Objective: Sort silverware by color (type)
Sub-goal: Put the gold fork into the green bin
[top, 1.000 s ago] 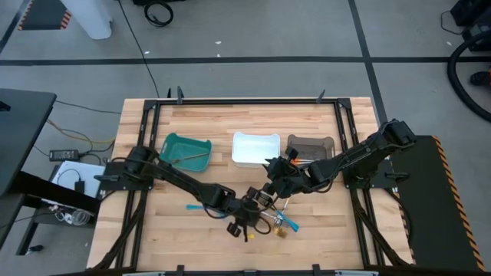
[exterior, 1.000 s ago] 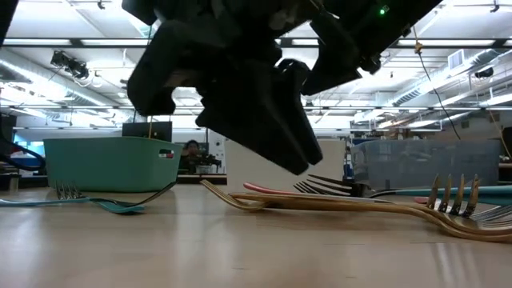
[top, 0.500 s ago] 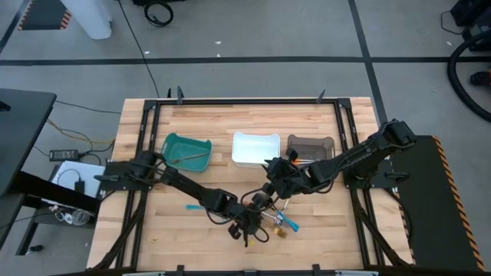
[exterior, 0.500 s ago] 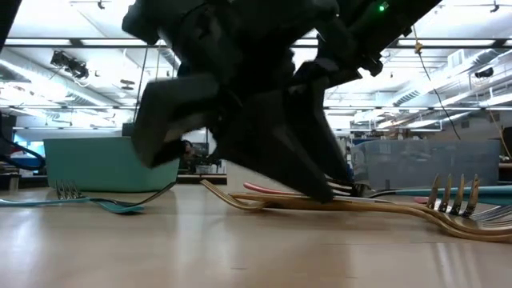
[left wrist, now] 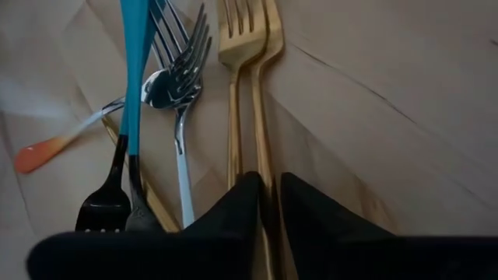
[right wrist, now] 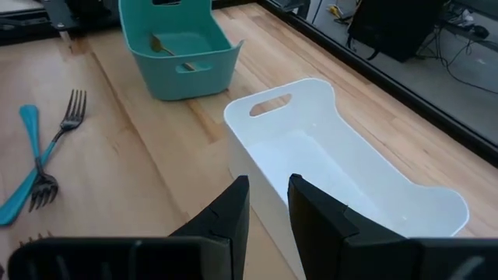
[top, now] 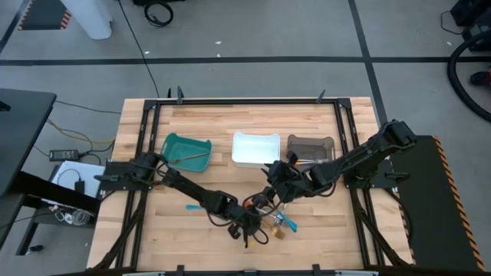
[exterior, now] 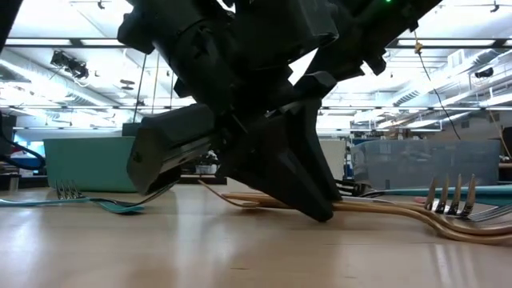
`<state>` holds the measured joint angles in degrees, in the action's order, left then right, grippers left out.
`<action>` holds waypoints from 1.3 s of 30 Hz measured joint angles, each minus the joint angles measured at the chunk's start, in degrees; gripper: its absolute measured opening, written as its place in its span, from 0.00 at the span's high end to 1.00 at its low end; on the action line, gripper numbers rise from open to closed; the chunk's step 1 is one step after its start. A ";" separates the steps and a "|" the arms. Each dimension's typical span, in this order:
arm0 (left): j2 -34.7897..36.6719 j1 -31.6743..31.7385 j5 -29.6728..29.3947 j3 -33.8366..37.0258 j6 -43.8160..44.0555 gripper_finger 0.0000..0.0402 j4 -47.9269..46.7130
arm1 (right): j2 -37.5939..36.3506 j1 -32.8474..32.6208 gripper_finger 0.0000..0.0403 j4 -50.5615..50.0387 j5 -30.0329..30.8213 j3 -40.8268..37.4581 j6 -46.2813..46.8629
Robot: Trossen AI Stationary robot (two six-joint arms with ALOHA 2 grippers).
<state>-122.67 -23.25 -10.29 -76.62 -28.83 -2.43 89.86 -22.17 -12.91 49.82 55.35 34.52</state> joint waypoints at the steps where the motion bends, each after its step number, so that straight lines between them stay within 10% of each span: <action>1: 0.00 -0.21 -0.08 0.00 0.06 0.85 -0.28 | 0.00 -0.15 0.76 0.04 -0.02 0.00 0.09; 17: 2.07 -0.56 0.38 -0.05 7.35 0.90 -9.91 | 0.00 -0.62 0.76 0.42 0.02 0.00 0.01; 39: 6.07 4.44 17.53 0.26 12.90 0.90 -20.52 | 0.00 -0.75 0.76 0.99 0.01 -0.02 -0.31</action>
<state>-116.60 -18.81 7.24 -76.36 -15.94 -22.94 89.86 -22.92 -11.91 49.83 55.33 34.20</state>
